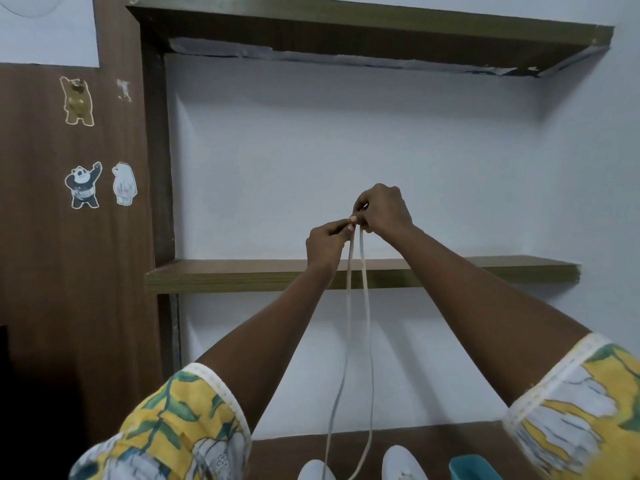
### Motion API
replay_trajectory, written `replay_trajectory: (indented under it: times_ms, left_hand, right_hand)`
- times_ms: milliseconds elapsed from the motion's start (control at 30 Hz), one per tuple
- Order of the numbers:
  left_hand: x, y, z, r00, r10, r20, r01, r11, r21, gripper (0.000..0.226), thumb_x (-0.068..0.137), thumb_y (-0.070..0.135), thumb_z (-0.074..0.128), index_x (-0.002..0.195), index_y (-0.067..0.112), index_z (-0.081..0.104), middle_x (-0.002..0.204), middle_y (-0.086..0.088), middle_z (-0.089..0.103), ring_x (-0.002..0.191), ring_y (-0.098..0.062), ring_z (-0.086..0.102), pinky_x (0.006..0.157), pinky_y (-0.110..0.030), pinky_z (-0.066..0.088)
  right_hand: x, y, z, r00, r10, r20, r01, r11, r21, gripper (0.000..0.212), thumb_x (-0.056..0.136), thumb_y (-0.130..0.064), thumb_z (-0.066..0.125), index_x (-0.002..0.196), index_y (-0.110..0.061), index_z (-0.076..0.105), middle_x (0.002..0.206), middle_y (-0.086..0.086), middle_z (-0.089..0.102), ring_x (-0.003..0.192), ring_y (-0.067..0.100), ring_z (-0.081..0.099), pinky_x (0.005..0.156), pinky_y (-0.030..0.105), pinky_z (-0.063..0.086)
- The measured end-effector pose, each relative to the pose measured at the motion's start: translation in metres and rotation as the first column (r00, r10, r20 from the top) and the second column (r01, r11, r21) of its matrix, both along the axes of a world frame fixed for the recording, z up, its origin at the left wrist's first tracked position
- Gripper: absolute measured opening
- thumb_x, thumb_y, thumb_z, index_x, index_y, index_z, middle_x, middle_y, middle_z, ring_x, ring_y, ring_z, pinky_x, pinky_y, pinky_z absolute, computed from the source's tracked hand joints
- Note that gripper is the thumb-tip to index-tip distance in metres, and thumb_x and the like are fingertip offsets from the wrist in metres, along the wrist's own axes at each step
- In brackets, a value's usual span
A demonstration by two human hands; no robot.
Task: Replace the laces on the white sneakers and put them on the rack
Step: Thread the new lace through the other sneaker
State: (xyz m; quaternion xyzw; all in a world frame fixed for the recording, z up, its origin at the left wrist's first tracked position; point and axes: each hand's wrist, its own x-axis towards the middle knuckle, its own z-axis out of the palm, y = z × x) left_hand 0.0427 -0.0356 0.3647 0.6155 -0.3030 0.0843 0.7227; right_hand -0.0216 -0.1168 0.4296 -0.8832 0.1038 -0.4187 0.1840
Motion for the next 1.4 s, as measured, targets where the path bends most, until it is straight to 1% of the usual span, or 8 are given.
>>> replay_trajectory:
  times_ms: [133, 367, 467, 600, 733, 900, 1067, 1400]
  left_hand:
    - [0.002, -0.002, 0.000, 0.998, -0.057, -0.037, 0.056, 0.998, -0.041, 0.021, 0.089, 0.010, 0.061, 0.107, 0.008, 0.071, 0.095, -0.007, 0.072, 0.094, -0.021, 0.067, 0.092, -0.034, 0.053]
    - [0.001, -0.001, -0.013, 0.978, -0.048, -0.205, 0.029, 0.995, -0.097, 0.017, 0.085, 0.007, 0.067, 0.100, -0.001, 0.071, 0.085, -0.012, 0.070, 0.073, -0.018, 0.065, 0.079, -0.027, 0.057]
    - [-0.001, 0.000, -0.020, 0.975, -0.075, -0.209, 0.054, 0.993, -0.104, 0.014, 0.084, 0.005, 0.068, 0.097, 0.000, 0.071, 0.078, -0.009, 0.069, 0.070, -0.017, 0.064, 0.078, -0.027, 0.056]
    - [-0.002, 0.001, -0.023, 0.978, -0.089, -0.191, 0.067, 0.990, -0.123, 0.016, 0.081, 0.000, 0.069, 0.097, 0.000, 0.072, 0.077, -0.006, 0.069, 0.074, -0.017, 0.065, 0.078, -0.027, 0.056]
    - [-0.002, 0.001, -0.018, 0.987, -0.070, -0.144, 0.056, 0.994, -0.097, 0.016, 0.081, 0.000, 0.070, 0.096, -0.001, 0.071, 0.078, -0.006, 0.069, 0.074, -0.014, 0.067, 0.073, -0.020, 0.056]
    - [-0.003, 0.002, -0.016, 0.981, -0.072, -0.178, 0.047, 0.989, -0.141, 0.010, 0.082, 0.001, 0.069, 0.092, 0.001, 0.068, 0.076, -0.010, 0.068, 0.071, -0.017, 0.067, 0.072, -0.024, 0.057]
    - [-0.002, 0.006, -0.018, 0.979, -0.057, -0.195, 0.027, 0.988, -0.151, 0.006, 0.080, -0.001, 0.069, 0.082, 0.004, 0.067, 0.075, -0.010, 0.068, 0.071, -0.019, 0.066, 0.070, -0.024, 0.056]
    - [-0.001, 0.009, -0.017, 0.978, -0.024, -0.206, -0.003, 0.992, -0.129, 0.013, 0.080, 0.001, 0.071, 0.093, -0.001, 0.071, 0.075, -0.009, 0.068, 0.067, -0.017, 0.064, 0.073, -0.026, 0.058]
  right_hand:
    - [0.002, 0.001, -0.004, 1.000, 0.023, -0.014, -0.022, 0.997, 0.074, 0.005, 0.083, -0.004, 0.068, 0.087, -0.001, 0.071, 0.070, 0.010, 0.064, 0.056, 0.020, 0.062, 0.050, 0.020, 0.046]
    - [0.006, 0.005, -0.018, 0.995, 0.030, -0.097, -0.017, 0.991, 0.136, 0.021, 0.088, 0.001, 0.045, 0.090, 0.001, 0.065, 0.086, 0.019, 0.068, 0.073, 0.032, 0.071, 0.079, 0.041, 0.058]
    - [0.005, 0.007, -0.026, 0.997, 0.002, -0.083, 0.006, 0.995, 0.096, 0.015, 0.087, 0.001, 0.047, 0.086, -0.005, 0.061, 0.087, 0.016, 0.067, 0.073, 0.032, 0.070, 0.076, 0.039, 0.058]
    - [0.002, 0.002, -0.029, 0.999, 0.020, -0.047, -0.012, 0.985, 0.170, 0.019, 0.083, 0.005, 0.058, 0.071, -0.007, 0.068, 0.064, 0.007, 0.063, 0.060, 0.025, 0.066, 0.064, 0.031, 0.057]
    - [-0.002, -0.004, -0.028, 0.995, 0.101, 0.002, -0.096, 0.938, 0.332, 0.005, 0.078, -0.001, 0.073, 0.081, -0.005, 0.073, 0.079, 0.008, 0.069, 0.072, 0.019, 0.065, 0.071, 0.030, 0.058]
    - [-0.009, -0.001, -0.028, 0.964, 0.231, 0.135, -0.266, 0.789, 0.553, 0.008, 0.083, 0.008, 0.064, 0.087, 0.004, 0.071, 0.074, 0.014, 0.067, 0.061, 0.018, 0.066, 0.060, 0.019, 0.058]
    - [-0.007, 0.002, -0.032, 0.964, 0.244, 0.103, -0.261, 0.797, 0.545, 0.012, 0.085, 0.009, 0.060, 0.089, 0.004, 0.070, 0.074, 0.014, 0.066, 0.060, 0.017, 0.066, 0.066, 0.022, 0.059]
    - [-0.006, 0.005, -0.038, 0.966, 0.231, 0.112, -0.251, 0.754, 0.607, 0.013, 0.083, 0.010, 0.061, 0.083, 0.001, 0.070, 0.086, 0.019, 0.068, 0.065, 0.023, 0.068, 0.068, 0.026, 0.060]
